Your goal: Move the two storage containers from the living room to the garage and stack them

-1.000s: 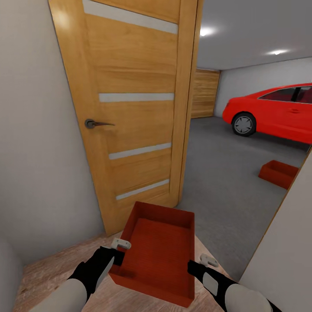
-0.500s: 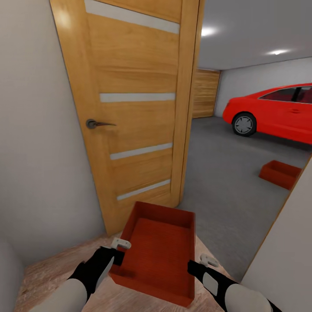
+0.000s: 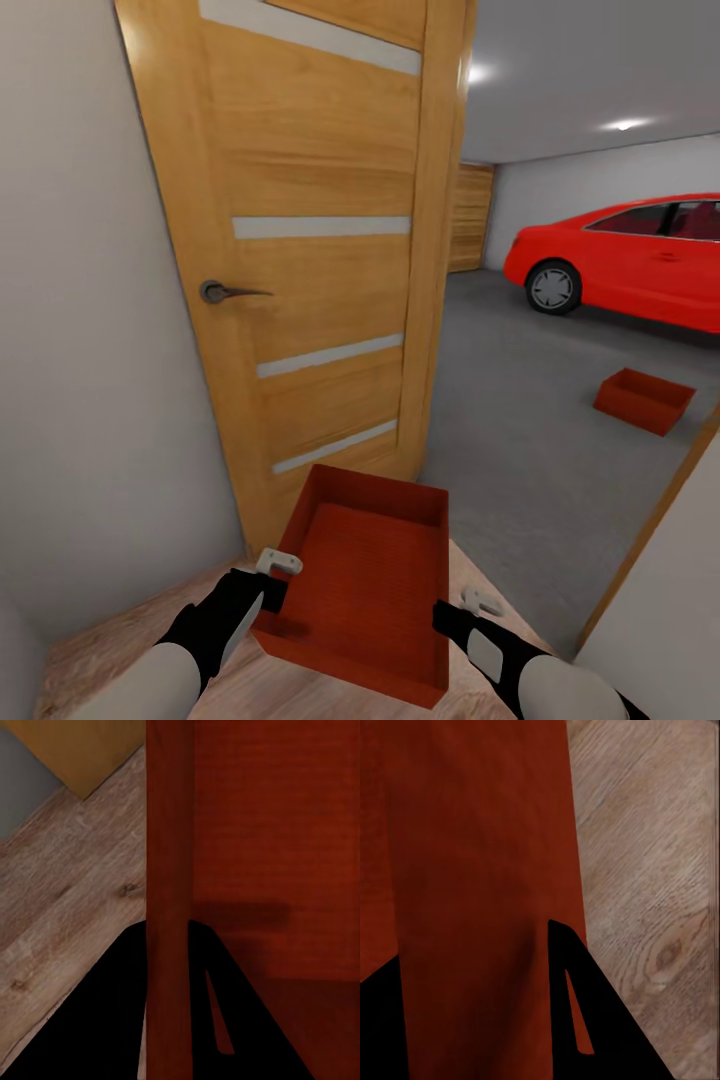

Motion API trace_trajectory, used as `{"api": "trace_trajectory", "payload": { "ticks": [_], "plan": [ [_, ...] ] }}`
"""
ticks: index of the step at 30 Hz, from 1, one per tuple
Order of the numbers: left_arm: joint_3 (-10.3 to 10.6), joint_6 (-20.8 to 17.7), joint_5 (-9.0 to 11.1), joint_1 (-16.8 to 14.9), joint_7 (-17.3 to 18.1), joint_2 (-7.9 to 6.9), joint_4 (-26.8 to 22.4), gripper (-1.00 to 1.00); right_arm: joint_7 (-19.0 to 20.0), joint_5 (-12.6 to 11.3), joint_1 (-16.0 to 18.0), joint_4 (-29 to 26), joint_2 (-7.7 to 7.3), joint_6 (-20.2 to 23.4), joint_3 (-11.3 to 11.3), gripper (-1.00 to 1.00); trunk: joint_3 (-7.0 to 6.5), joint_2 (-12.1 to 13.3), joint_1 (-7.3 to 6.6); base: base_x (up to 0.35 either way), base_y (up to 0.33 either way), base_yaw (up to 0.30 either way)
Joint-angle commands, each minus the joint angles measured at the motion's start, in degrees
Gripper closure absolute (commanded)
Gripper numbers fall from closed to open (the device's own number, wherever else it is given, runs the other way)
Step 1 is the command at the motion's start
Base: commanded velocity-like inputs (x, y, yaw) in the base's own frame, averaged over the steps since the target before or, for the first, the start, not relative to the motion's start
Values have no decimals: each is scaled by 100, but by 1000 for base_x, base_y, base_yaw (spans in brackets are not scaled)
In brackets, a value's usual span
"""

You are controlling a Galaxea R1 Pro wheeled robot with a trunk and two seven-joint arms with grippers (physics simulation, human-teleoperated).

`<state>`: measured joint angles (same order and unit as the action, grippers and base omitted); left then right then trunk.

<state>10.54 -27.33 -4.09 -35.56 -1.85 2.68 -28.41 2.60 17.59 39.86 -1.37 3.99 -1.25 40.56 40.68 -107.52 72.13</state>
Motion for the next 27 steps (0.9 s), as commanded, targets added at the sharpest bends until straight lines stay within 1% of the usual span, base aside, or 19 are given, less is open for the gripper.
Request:
{"api": "trace_trajectory", "payload": {
  "ticks": [1,8,11,13,18,27],
  "plan": [
    [-85,-37,304,-3,-17,81,-6,100,4,43,-9,-21,14,-362,-189,100,1,-2,-1,4,5,-247],
    [-87,-37,304,-3,-17,78,-1,100,4,43,-30,-21,14,-363,-189,100,-33,-2,-1,1,1,-250],
    [-84,-40,304,-3,-17,82,2,100,4,46,-30,-21,14,-364,-189,100,-43,-2,-1,0,0,-162],
    [-87,-43,304,-3,-17,82,2,100,4,46,-31,-21,14,-362,-189,100,-44,-2,-1,63,147,-40],
    [-87,-43,301,-3,-17,84,3,100,4,44,-31,-21,14,-365,-189,100,-48,-2,-1,172,274,-64],
    [-82,-43,299,-3,-17,84,2,100,28,43,-35,-21,14,-367,-189,100,-80,-2,-1,67,72,-248]
  ]
}}
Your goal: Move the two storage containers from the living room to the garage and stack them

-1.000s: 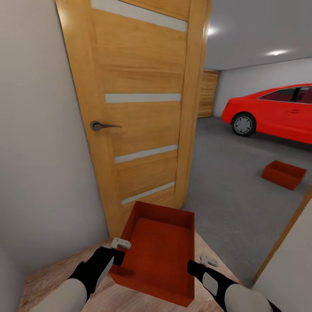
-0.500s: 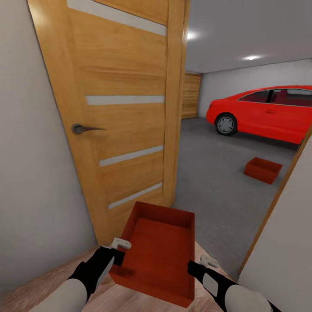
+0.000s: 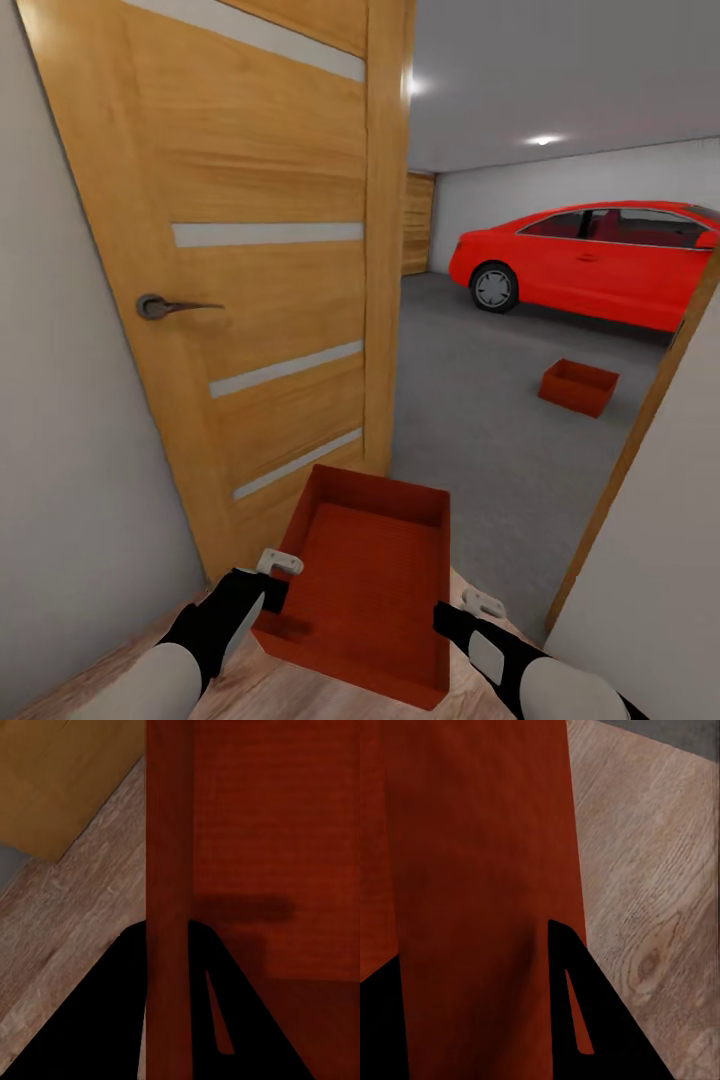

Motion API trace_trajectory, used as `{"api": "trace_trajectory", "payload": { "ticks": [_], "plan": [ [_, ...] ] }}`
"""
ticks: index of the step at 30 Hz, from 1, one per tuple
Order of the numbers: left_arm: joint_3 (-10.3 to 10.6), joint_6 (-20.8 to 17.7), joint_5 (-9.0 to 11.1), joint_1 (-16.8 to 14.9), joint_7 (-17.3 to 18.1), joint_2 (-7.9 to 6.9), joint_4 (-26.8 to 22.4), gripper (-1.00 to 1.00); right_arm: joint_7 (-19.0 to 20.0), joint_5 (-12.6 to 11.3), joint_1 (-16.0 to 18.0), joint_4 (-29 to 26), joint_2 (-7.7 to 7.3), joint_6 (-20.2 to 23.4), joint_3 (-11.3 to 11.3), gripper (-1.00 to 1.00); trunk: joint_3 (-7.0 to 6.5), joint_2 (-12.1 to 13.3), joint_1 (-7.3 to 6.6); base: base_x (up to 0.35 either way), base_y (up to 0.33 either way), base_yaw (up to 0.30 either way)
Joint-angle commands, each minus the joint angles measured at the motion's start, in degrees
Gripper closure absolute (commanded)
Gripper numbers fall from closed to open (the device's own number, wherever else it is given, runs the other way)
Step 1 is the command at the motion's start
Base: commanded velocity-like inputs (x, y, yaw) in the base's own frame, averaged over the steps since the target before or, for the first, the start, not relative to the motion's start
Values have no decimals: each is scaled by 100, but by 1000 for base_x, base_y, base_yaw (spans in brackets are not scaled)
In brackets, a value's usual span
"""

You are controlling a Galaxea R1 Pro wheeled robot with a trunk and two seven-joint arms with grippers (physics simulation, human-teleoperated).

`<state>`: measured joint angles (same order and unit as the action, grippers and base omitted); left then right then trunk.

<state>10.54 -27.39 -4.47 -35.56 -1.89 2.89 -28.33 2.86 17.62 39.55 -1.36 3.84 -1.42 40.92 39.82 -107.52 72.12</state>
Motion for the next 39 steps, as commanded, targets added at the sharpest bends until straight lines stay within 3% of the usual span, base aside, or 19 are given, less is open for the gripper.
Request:
{"api": "trace_trajectory", "payload": {
  "ticks": [1,39],
  "plan": [
    [-81,-38,335,-3,-13,63,-7,100,2,40,-6,-22,29,-350,-225,100,2,-2,1,196,165,-266],
    [-79,-30,332,-3,-13,54,-4,100,11,47,-9,-22,38,-348,-230,100,-74,-2,1,177,98,-133]
  ]
}}
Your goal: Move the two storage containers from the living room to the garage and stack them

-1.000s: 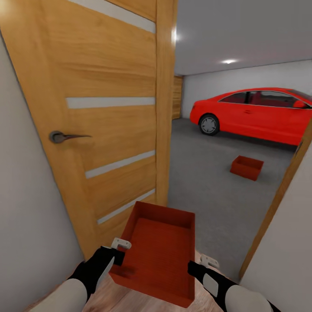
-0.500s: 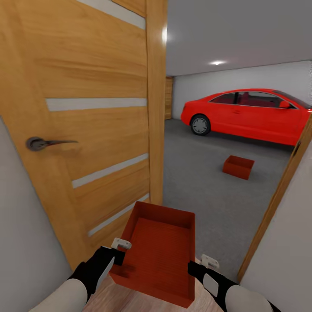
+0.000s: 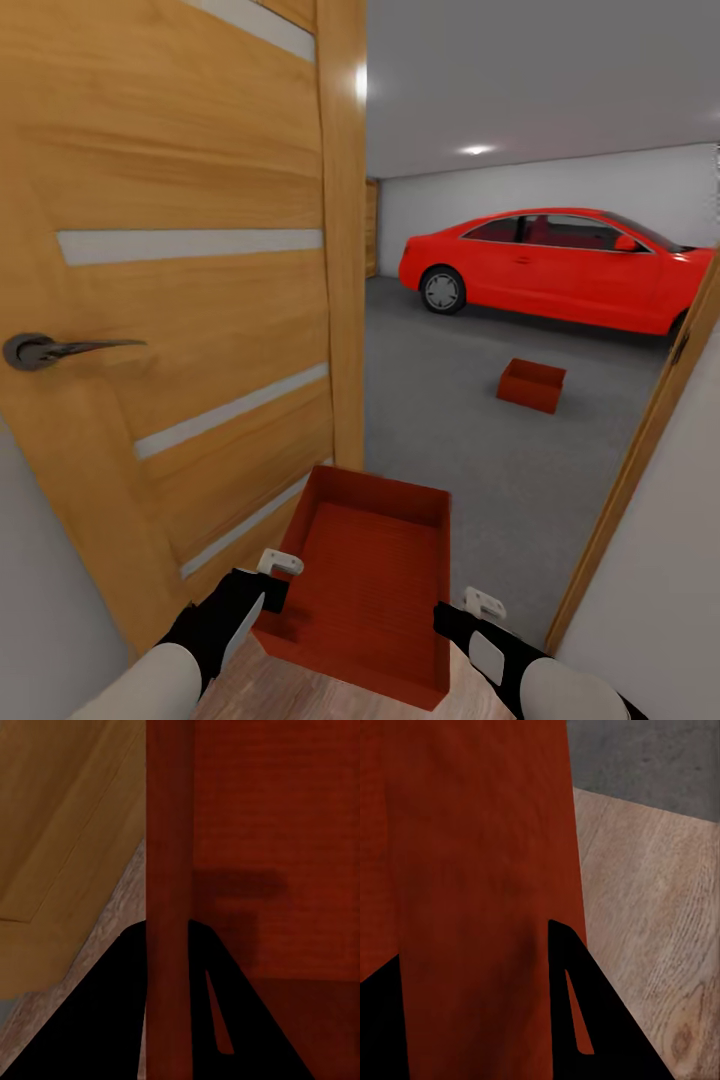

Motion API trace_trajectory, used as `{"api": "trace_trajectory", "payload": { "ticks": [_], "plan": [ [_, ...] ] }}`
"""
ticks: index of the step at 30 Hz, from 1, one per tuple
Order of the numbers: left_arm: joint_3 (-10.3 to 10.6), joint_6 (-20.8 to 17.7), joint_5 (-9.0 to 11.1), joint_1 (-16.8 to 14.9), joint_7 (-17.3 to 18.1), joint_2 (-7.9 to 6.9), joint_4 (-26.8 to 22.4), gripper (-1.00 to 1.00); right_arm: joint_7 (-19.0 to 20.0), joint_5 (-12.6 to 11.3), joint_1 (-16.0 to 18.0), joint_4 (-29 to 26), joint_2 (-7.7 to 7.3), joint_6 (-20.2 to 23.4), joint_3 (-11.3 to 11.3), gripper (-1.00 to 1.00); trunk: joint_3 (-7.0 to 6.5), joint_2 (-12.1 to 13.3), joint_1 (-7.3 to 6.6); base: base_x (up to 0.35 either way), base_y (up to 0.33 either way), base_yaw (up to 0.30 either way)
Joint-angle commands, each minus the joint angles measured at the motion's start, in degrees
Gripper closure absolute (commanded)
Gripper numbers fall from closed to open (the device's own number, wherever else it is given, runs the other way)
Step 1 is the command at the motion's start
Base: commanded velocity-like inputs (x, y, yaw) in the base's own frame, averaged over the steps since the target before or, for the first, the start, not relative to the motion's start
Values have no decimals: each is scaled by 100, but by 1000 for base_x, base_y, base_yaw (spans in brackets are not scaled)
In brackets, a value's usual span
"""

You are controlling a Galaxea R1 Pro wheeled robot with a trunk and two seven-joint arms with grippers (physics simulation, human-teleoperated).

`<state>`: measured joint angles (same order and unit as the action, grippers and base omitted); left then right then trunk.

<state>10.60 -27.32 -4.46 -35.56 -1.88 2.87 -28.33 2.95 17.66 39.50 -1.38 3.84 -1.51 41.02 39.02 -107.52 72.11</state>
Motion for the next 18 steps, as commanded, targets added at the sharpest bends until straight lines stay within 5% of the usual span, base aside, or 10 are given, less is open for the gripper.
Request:
{"api": "trace_trajectory", "payload": {
  "ticks": [1,7,18],
  "plan": [
    [-84,-37,332,-4,-14,56,-5,100,3,43,-4,-20,38,-340,-238,100,3,-2,2,269,66,-155],
    [-84,-37,332,-4,-14,56,-2,100,2,44,-4,-20,38,-341,-239,100,-27,-2,2,282,43,-217],
    [-84,-37,332,-4,-22,59,-6,100,1,44,-4,-20,38,-341,-237,100,-39,-2,2,29,2,-42]
  ]
}}
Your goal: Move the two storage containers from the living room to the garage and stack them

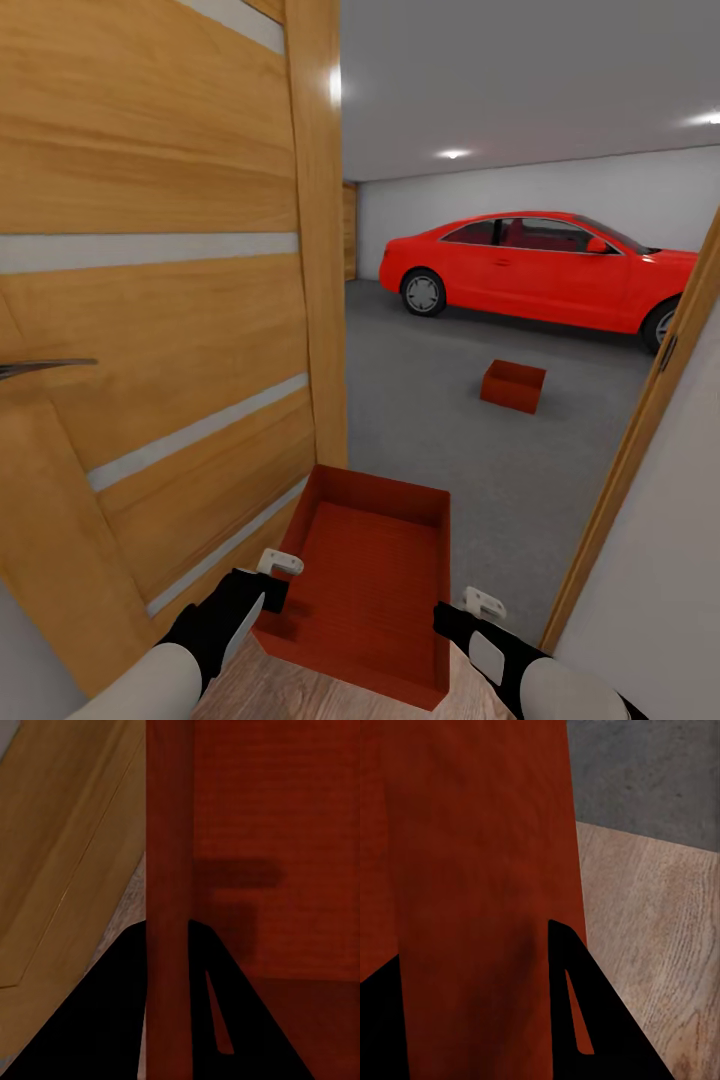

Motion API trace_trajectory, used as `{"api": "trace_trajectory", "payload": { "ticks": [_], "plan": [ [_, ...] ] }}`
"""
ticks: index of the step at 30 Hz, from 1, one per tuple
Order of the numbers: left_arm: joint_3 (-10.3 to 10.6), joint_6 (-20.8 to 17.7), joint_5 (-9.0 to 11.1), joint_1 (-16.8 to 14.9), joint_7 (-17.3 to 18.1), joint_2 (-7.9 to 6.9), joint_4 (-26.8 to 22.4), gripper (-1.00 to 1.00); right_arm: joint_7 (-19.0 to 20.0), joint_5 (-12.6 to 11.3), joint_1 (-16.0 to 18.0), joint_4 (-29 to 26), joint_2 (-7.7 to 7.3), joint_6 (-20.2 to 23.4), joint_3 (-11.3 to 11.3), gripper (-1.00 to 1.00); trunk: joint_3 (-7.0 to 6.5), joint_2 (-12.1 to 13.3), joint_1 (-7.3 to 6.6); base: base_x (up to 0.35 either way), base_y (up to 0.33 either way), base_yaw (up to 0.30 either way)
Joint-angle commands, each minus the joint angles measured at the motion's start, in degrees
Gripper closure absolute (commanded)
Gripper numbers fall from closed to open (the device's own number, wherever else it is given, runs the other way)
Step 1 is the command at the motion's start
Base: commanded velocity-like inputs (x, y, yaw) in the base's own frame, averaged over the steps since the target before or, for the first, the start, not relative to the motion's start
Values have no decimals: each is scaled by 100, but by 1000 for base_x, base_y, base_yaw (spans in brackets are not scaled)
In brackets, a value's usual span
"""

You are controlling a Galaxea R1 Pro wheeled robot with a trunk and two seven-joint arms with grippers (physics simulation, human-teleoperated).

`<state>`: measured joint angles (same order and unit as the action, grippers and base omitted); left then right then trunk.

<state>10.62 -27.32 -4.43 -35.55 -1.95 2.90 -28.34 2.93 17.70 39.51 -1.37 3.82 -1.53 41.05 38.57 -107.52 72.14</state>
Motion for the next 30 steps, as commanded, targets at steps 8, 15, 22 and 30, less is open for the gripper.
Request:
{"api": "trace_trajectory", "payload": {
  "ticks": [8,15,22,30],
  "plan": [
    [-86,-37,329,-5,-16,58,-4,100,4,40,-5,-22,39,-339,-241,100,6,-3,-1,0,0,0],
    [-86,-37,329,-5,-15,60,1,100,2,40,-5,-22,39,-339,-240,100,6,-3,-1,0,0,0],
    [-86,-37,329,-5,-11,56,4,100,-20,67,-5,-26,42,-334,-246,100,6,-3,-1,0,0,0],
    [-86,-37,329,-5,-14,60,4,100,-7,34,-5,-23,33,-338,-246,100,-4,-3,-1,0,0,-41]
  ]
}}
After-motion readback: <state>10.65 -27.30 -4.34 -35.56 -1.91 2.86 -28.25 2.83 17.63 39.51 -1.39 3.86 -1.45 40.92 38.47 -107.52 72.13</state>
